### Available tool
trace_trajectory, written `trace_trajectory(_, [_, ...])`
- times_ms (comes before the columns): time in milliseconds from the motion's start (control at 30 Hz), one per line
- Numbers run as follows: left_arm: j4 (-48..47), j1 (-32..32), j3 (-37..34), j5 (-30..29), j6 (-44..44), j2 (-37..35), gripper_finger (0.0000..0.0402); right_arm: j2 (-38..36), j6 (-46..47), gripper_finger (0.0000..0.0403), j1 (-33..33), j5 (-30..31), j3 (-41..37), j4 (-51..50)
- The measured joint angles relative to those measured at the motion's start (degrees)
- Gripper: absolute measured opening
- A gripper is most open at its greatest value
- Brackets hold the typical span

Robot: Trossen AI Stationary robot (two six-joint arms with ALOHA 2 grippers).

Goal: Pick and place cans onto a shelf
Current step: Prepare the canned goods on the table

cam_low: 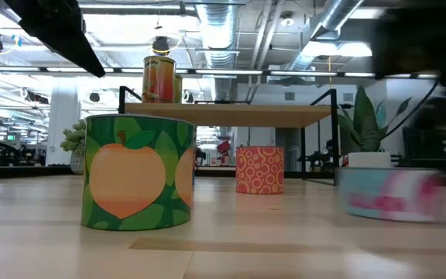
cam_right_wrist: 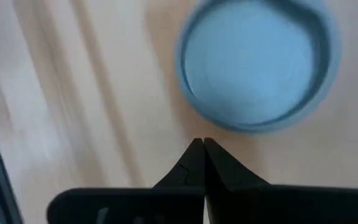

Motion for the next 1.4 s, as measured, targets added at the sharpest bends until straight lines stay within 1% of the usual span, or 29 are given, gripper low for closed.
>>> trace_trajectory(100, [0.06, 0.00, 0.00, 0.20, -0.20, -0.02, 0.0000, -2.36, -1.87, 0.0009, -0.98, 2.91, -0.04, -0.15])
trace_trajectory(233, [0.08, -0.04, 0.00, 0.72, -0.24, -0.01, 0.0000, -4.18, -1.79, 0.0008, 1.29, 0.78, -0.01, 0.50])
trace_trajectory(333, [0.10, -0.04, 0.00, 0.85, 0.34, -0.01, 0.0000, -4.27, -2.77, 0.0008, 1.97, 1.64, -0.02, 1.33])
trace_trajectory(433, [0.10, -0.04, 0.00, 0.89, 0.61, -0.02, 0.0000, -3.55, -6.44, 0.0007, -0.35, 2.22, 0.01, 3.54])
trace_trajectory(533, [0.10, 0.00, 0.00, 0.89, 0.63, -0.02, 0.0000, -1.66, -11.40, 0.0006, -3.31, 0.49, -0.09, 5.64])
trace_trajectory(600, [0.12, 0.00, 0.00, 0.92, 0.64, -0.02, 0.0000, 0.05, -14.28, 0.0006, -5.44, -1.91, 0.00, 8.59])
trace_trajectory(700, [0.08, 0.00, 0.00, 0.91, 0.66, -0.02, 0.0000, 1.53, -16.06, 0.0007, -7.91, -2.79, -0.04, 8.32])
trace_trajectory(733, [0.12, 0.00, 0.00, 0.92, 0.66, -0.02, 0.0000, 2.12, -16.13, 0.0007, -8.62, -2.01, -0.04, 8.42])
trace_trajectory(800, [0.14, 0.00, 0.00, 0.60, 0.66, -0.02, 0.0000, 2.26, -16.25, 0.0006, -9.63, 1.46, -0.09, 7.34])
trace_trajectory(900, [0.19, 0.00, 0.00, 0.49, 0.68, -0.02, 0.0000, 1.11, -16.26, 0.0006, -10.11, 9.27, -0.09, 8.36])
trace_trajectory(1067, [0.31, 0.00, 0.00, -0.09, 0.67, -0.02, 0.0000, -0.54, -15.34, 0.0010, -9.38, 15.43, -0.07, 9.20])
trace_trajectory(1100, [0.30, 0.00, 0.00, -0.09, 0.59, -0.02, 0.0000, -0.80, -15.24, 0.0010, -9.05, 15.69, -0.07, 9.13])
trace_trajectory(1133, [0.32, 0.00, 0.00, -0.08, 0.34, -0.02, 0.0000, -0.99, -15.50, 0.0010, -8.79, 15.02, -0.04, 9.39])
trace_trajectory(1167, [0.30, 0.00, 0.00, 0.02, 0.24, -0.02, 0.0000, -1.16, -15.54, 0.0010, -8.41, 13.11, -0.02, 9.39])
trace_trajectory(1267, [0.96, 0.00, 0.00, 2.59, 0.15, -0.02, 0.0000, -1.21, -15.56, 0.0009, -7.04, 4.23, -0.02, 9.92])
trace_trajectory(1333, [2.86, 0.00, 0.01, 7.19, 0.45, 0.07, 0.0000, -1.21, -15.57, 0.0010, -5.79, 1.41, -0.02, 10.46])
trace_trajectory(1400, [5.97, -0.18, 0.04, 12.89, 1.86, 1.21, 0.0000, -1.21, -15.70, 0.0012, -4.42, 1.56, -0.02, 10.37])
